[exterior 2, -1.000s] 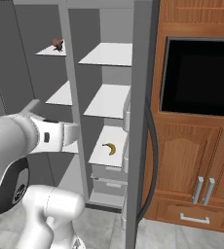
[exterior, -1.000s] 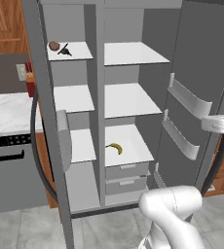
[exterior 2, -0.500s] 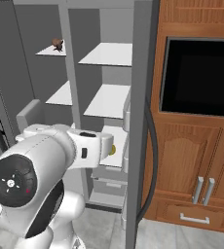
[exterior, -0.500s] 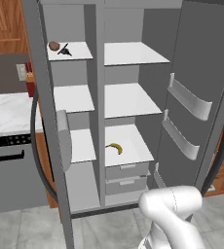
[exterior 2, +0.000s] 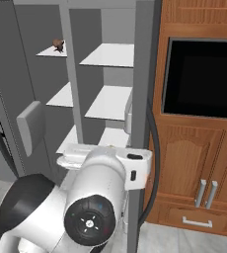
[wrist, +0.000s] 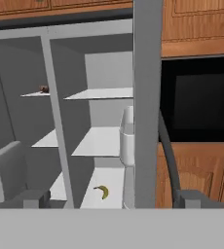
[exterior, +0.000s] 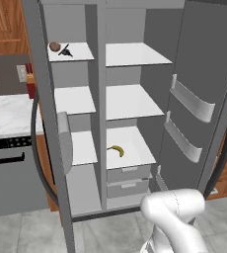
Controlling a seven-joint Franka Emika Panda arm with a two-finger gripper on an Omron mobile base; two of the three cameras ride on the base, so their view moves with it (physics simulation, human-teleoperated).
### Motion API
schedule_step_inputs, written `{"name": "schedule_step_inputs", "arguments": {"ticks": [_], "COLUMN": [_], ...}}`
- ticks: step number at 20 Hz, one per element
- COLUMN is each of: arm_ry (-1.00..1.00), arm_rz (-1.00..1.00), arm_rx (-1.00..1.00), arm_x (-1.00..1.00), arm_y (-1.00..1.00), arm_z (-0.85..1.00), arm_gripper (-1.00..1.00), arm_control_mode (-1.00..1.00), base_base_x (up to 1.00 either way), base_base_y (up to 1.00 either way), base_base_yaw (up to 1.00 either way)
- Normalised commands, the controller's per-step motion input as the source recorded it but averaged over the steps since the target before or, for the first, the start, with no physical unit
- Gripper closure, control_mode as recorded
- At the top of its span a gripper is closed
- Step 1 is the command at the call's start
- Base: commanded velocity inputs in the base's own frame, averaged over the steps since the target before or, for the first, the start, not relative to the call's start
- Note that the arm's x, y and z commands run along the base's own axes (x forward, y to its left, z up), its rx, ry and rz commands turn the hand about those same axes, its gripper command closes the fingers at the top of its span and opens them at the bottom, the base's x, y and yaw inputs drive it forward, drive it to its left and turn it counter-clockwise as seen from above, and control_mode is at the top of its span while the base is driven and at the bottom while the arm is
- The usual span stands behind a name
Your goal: There's a fish in the fridge that needs to be moved to the freezer for freezing. Pick up the fish from the fridge, place it on any shelf in the freezer, and close the fridge and freezer doors when done.
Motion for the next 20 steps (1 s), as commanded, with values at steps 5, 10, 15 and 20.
{"name": "schedule_step_inputs", "arguments": {"ticks": [5, 10, 15, 20], "arm_ry": [0.0, 0.0, -0.01, -0.02], "arm_rz": [0.1, 0.18, 0.25, 0.24], "arm_rx": [0.0, 0.0, 0.04, 0.02], "arm_x": [0.04, 0.35, 0.4, 0.27], "arm_y": [-0.4, -0.22, -0.4, -0.28], "arm_z": [-0.33, -0.51, -0.29, -0.23], "arm_gripper": [-1.0, -1.0, -1.0, -1.0], "arm_control_mode": [-1.0, -1.0, -1.0, -1.0], "base_base_x": [0.0, 0.0, 0.0, 0.0], "base_base_y": [0.0, 0.0, 0.0, 0.0], "base_base_yaw": [0.0, 0.0, 0.0, 0.0]}}
